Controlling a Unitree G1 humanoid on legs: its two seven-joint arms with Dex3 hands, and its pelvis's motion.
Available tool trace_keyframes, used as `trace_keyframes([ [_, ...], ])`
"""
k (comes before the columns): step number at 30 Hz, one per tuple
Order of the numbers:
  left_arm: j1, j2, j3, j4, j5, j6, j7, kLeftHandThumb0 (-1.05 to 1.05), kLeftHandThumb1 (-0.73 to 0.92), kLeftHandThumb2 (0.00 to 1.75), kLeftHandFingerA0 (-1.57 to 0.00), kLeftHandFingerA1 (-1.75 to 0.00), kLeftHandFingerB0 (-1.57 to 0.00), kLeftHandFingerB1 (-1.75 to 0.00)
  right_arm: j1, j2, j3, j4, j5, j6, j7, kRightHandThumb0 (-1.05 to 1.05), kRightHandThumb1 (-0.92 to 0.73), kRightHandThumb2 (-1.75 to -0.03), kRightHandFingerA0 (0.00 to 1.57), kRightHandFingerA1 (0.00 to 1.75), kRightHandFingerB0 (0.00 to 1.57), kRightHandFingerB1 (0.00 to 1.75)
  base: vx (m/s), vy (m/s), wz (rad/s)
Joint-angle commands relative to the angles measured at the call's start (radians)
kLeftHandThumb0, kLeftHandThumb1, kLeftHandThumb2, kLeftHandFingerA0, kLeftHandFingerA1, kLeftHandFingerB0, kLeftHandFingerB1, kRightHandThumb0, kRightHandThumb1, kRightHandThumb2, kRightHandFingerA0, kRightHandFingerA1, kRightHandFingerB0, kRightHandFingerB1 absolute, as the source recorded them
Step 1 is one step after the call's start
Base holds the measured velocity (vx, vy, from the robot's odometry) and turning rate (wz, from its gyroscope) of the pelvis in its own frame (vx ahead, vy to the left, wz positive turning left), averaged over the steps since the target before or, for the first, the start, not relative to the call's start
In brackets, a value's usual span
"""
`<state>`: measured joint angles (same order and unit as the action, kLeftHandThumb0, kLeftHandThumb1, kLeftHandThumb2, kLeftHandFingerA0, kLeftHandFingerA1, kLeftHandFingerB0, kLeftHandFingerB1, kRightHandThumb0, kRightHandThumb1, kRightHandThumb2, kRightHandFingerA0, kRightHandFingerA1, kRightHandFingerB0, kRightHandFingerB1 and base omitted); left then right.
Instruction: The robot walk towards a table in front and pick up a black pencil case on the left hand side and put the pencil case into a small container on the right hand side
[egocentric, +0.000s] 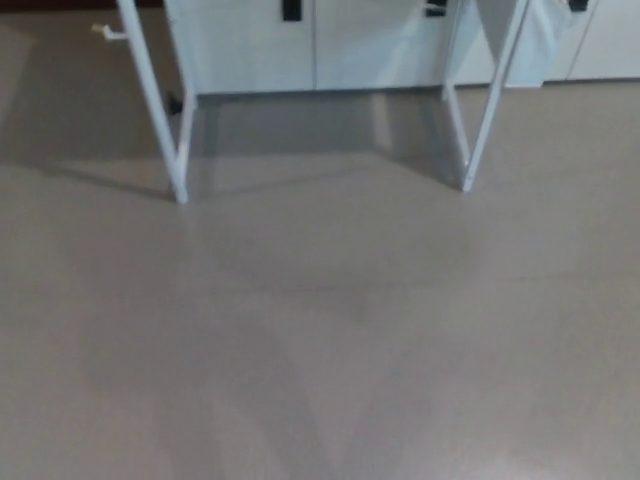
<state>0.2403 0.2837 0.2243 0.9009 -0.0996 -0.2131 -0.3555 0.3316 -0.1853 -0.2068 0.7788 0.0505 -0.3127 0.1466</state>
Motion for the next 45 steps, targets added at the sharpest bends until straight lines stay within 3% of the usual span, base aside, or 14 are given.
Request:
trace_keyframes([
  [1, 0.029, 0.033, -0.002, -0.035, 0.015, 0.005, 0.024, -0.21, 0.53, 0.56, -0.42, -0.40, -0.32, -0.32, 0.000, 0.002, 0.004, 0.008, 0.009, -0.012, 0.012, -0.31, -0.59, -0.58, 0.49, 0.43, 0.35, 0.37, 0.40, -0.002, -0.79],
  [13, -0.001, 0.065, -0.040, -0.032, 0.036, -0.019, 0.035, -0.26, 0.54, 0.56, -0.42, -0.39, -0.34, -0.32, 0.020, 0.012, 0.005, -0.056, 0.003, 0.009, -0.003, -0.29, -0.59, -0.58, 0.51, 0.44, 0.35, 0.37, 0.35, 0.037, 0.05],
  [23, 0.006, 0.066, -0.055, -0.042, 0.038, -0.010, 0.045, -0.26, 0.54, 0.56, -0.44, -0.40, -0.34, -0.32, 0.002, 0.008, -0.003, -0.015, 0.009, 0.002, 0.005, -0.30, -0.60, -0.58, 0.51, 0.44, 0.36, 0.37, 0.44, -0.136, 0.18],
  [45, -0.010, 0.079, -0.089, 0.039, 0.067, -0.045, 0.057, -0.26, 0.54, 0.57, -0.46, -0.41, -0.35, -0.33, 0.021, 0.007, -0.002, 0.045, 0.008, -0.038, 0.019, -0.30, -0.62, -0.58, 0.56, 0.45, 0.36, 0.37, 0.29, 0.057, 0.04],
])
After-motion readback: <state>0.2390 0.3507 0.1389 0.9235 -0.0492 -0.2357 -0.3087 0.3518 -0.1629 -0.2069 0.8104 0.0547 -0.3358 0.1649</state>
